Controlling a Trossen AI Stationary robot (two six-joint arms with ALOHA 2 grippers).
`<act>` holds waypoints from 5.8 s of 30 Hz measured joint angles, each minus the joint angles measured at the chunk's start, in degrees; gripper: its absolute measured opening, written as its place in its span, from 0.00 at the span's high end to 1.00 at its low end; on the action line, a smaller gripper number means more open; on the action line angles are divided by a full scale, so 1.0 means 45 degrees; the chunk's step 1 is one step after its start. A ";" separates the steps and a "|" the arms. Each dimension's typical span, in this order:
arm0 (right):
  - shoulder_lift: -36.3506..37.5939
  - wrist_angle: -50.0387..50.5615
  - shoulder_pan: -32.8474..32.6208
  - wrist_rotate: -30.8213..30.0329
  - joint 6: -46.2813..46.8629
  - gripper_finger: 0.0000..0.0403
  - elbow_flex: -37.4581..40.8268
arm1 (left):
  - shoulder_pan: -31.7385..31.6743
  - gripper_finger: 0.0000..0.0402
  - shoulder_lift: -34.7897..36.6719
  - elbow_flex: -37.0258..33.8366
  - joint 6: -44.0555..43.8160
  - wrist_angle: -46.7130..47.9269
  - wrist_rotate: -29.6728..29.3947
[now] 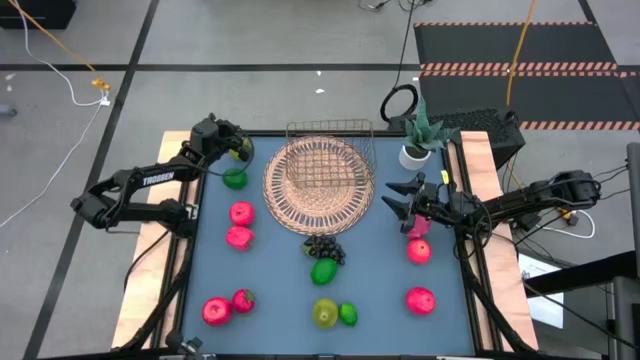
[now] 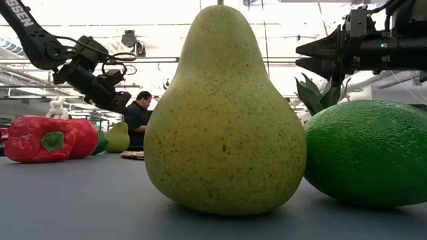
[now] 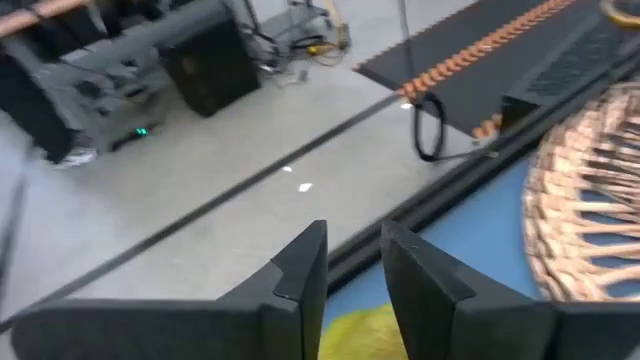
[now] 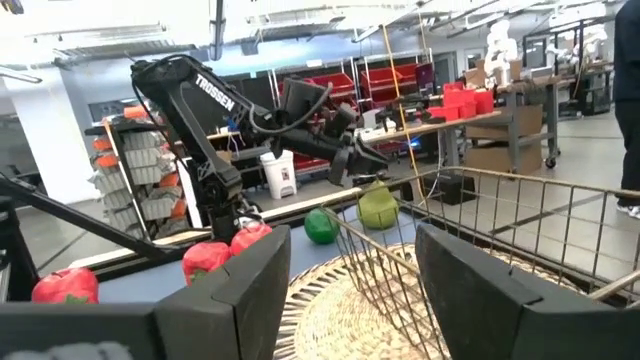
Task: Build produce basket
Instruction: Put the top green pear into the gold wire basket, then put the top green lime into the gold wire basket
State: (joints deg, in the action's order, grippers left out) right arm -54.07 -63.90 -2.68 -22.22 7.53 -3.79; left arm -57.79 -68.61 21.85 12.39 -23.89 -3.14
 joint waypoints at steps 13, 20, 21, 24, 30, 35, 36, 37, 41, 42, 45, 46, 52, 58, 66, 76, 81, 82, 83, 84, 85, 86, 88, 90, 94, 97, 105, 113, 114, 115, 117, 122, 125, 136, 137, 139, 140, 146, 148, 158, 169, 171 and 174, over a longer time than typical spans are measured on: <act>0.0002 -0.1351 0.0000 -0.0005 0.0115 0.48 0.0000 | -0.0033 0.78 -0.1129 0.0002 -0.0122 -0.0882 0.0597; 0.0002 -0.1748 0.0000 -0.0029 0.0265 0.48 0.0000 | -0.0037 0.78 -0.1129 0.0005 0.0461 -0.1333 0.0594; 0.0002 -0.1748 0.0000 -0.0029 0.0275 0.48 0.0000 | -0.0037 0.78 -0.1129 0.0005 0.0465 -0.1326 0.0589; 0.0002 -0.1713 0.0000 -0.0029 0.0520 0.48 0.0000 | -0.0037 0.78 -0.1113 0.0005 0.0459 -0.1322 0.0589; 0.0002 -0.1229 -0.0015 0.0056 0.1014 0.48 0.0000 | 0.0047 0.77 -0.0502 0.0005 0.0177 -0.1240 0.0598; -0.0003 -0.0192 -0.0015 0.0337 0.1192 0.48 0.0000 | 0.0205 0.74 0.0045 0.0005 0.0340 -0.0421 0.0613; -0.0003 0.0047 -0.0015 0.0325 0.1228 0.48 0.0000 | 0.0201 0.72 0.0047 0.0005 0.0127 -0.0389 0.0609; -0.0007 0.0240 -0.0015 0.0323 0.1273 0.48 0.0000 | 0.0201 0.71 0.0047 0.0005 -0.0089 -0.0386 0.0608; -0.0003 0.0661 -0.0015 0.0282 0.1511 0.48 0.0000 | 0.0205 0.64 0.0047 0.0005 -0.0246 -0.0284 0.0613; -0.0003 0.0696 -0.0015 0.0286 0.1512 0.48 0.0000 | 0.0205 0.63 0.0047 0.0005 -0.0244 -0.0144 0.0613; -0.0003 0.0698 -0.0015 0.0287 0.1377 0.48 0.0000 | 0.0191 0.58 0.0047 0.0005 -0.0196 0.0365 0.0608; -0.0003 0.0707 -0.0015 0.0287 0.1198 0.48 0.0000 | 0.0191 0.56 0.0047 0.0005 -0.0161 0.0510 0.0608; -0.0003 0.0695 -0.0015 0.0243 0.0616 0.48 0.0000 | 0.0191 0.51 0.0051 0.0005 0.0135 0.0863 0.0608; -0.0003 0.0695 -0.0010 0.0228 -0.0034 0.48 0.0000 | -0.0057 0.54 0.0053 0.0005 0.0144 0.1146 0.0603; -0.0003 0.0696 -0.0010 0.0199 -0.0262 0.48 0.0000 | -0.0389 0.68 0.0061 0.0005 0.0648 0.1182 0.0612; 0.0002 0.0833 -0.0005 -0.0112 -0.0023 0.48 0.0000 | -0.0392 0.97 0.0061 0.0005 0.1475 0.0988 0.0800; 0.0002 0.0876 -0.0005 -0.0107 0.0166 0.48 0.0000 | -0.0392 0.94 0.0061 0.0005 0.1554 0.1028 0.0821; 0.0002 0.0932 -0.0005 -0.0105 0.0167 0.48 0.0000 | -0.0392 0.95 0.0061 0.0005 0.1555 0.1040 0.0822; -0.0001 0.0946 -0.0005 -0.0105 0.0166 0.48 0.0000 | -0.0392 0.96 0.0061 0.0005 0.1547 0.1040 0.0822; 0.0000 0.0940 -0.0005 -0.0102 0.0166 0.48 0.0000 | -0.0392 0.97 0.0061 0.0005 0.1472 0.1033 0.0822; 0.0002 0.0935 -0.0005 -0.0102 0.0166 0.48 0.0000 | -0.0392 0.98 0.0061 0.0005 0.1378 0.0999 0.0822; 0.0002 0.0936 -0.0005 -0.0107 0.0148 0.48 0.0000 | -0.0392 0.98 0.0061 0.0005 0.1211 0.0930 0.0827; 0.0002 0.0931 -0.0005 -0.0132 0.0116 0.48 0.0000 | -0.0358 0.97 0.0061 0.0005 0.0540 0.0790 0.0827; 0.0002 0.0938 -0.0009 -0.0456 0.0285 0.48 0.0000 | -0.0236 0.96 0.0061 0.0005 -0.0160 0.0658 0.0822; 0.0002 0.1065 0.0001 -0.0782 0.0494 0.48 0.0000 | 0.0260 0.98 0.0061 0.0181 -0.0502 0.0639 0.0822; 0.0002 0.1444 0.0000 -0.0777 0.0706 0.48 0.0000 | 0.0809 0.98 0.0061 0.0532 -0.0514 0.0636 0.0817; -0.0003 0.1702 0.0000 -0.0775 0.1084 0.48 0.0000 | 0.2630 0.98 0.0061 0.2447 0.0288 0.1781 0.0693; -0.0003 0.2078 0.0000 -0.0773 0.1229 0.48 0.0000 | 0.4354 0.98 0.0061 0.4291 0.1420 0.2369 0.0684; -0.0003 0.2084 0.0000 -0.0772 0.1230 0.48 0.0000 | 0.4518 0.98 0.0061 0.4416 0.1705 0.2333 0.0681; -0.0003 0.2084 0.0000 -0.0772 0.1230 0.48 0.0000 | 0.4663 0.97 0.0067 0.4499 0.2020 0.2316 0.0686; -0.0003 0.2079 0.0000 -0.0774 0.1230 0.48 0.0000 | 0.4895 0.98 0.0066 0.4575 0.2478 0.2334 0.0681; -0.0003 0.2074 0.0000 -0.0733 0.1506 0.48 0.0000 | 0.5363 0.99 0.0066 0.4595 0.2179 0.1799 0.1084; -0.0003 0.2028 0.0000 -0.0731 0.1511 0.48 0.0000 | 0.5804 0.98 -0.0156 0.4604 0.1981 0.1045 0.2065; -0.0001 0.1101 -0.0015 -0.0201 0.1521 0.48 0.0005 | 0.6746 0.99 -0.2867 0.4597 0.1784 -0.0825 0.2358; 0.0002 0.1083 -0.0015 -0.0011 0.1523 0.48 0.0005 | 0.6722 0.99 -0.3033 0.4595 0.1721 -0.0823 0.2286; 0.0002 0.1104 -0.0015 0.0005 0.1521 0.48 0.0005 | 0.6614 0.99 -0.3298 0.4595 0.1341 -0.0832 0.2119; 0.0002 0.1113 -0.0015 -0.0005 0.1521 0.48 0.0005 | 0.6565 0.98 -0.3413 0.4595 0.1084 -0.0947 0.2016; 0.0002 0.1111 -0.0015 -0.0010 0.1532 0.48 0.0005 | 0.6305 0.93 -0.4371 0.4600 0.0398 -0.1174 0.1253; 0.0002 0.1095 -0.0015 -0.0010 0.1634 0.48 0.0005 | 0.6250 0.93 -0.4728 0.4600 0.0044 -0.1544 0.1242; 0.0001 0.0860 -0.0015 -0.0005 0.1749 0.48 0.0005 | 0.6080 0.78 -0.5481 0.5315 -0.1000 -0.0917 0.1117; 0.0002 0.1003 -0.0015 -0.0004 0.1981 0.48 0.0005 | 0.6172 0.45 -0.3047 0.6626 0.0410 0.5329 -0.1023; 0.0002 0.1025 -0.0015 -0.0009 0.1742 0.48 0.0005 | 0.6194 0.44 -0.2223 0.6365 0.0284 0.5823 -0.1329; -0.0003 0.1048 -0.0015 -0.0011 0.1484 0.48 0.0005 | 0.6111 0.44 -0.1171 0.5785 -0.0009 0.5883 -0.1465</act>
State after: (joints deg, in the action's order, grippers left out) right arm -54.08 -59.19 -2.74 -22.27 14.20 -3.77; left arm -30.28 -73.88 47.88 12.35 2.58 -9.73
